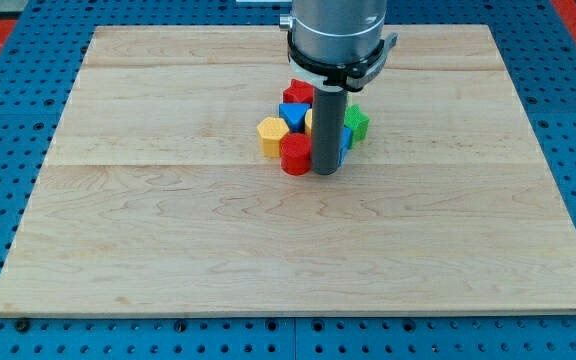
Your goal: Adjust the blocks to make a group of blocks
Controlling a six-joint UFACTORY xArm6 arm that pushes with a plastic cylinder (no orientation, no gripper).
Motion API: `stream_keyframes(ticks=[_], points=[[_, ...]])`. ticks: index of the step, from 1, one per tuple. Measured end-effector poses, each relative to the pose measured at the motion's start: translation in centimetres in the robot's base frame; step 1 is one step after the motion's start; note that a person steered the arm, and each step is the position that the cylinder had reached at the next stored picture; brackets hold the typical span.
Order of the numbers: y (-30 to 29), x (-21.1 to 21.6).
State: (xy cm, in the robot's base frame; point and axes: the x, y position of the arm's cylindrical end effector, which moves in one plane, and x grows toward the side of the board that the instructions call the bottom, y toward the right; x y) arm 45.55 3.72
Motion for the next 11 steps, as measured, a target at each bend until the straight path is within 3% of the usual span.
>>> stream_keyframes(ticks=[2, 3, 5, 6, 7, 8, 11], points=[[-1.9, 2.5], [-4.9, 1.5], [-3.6, 0.8], [-9.6, 0.7], [-11.4, -2.3], [-8.3, -3.4], [-7.9, -4.8]])
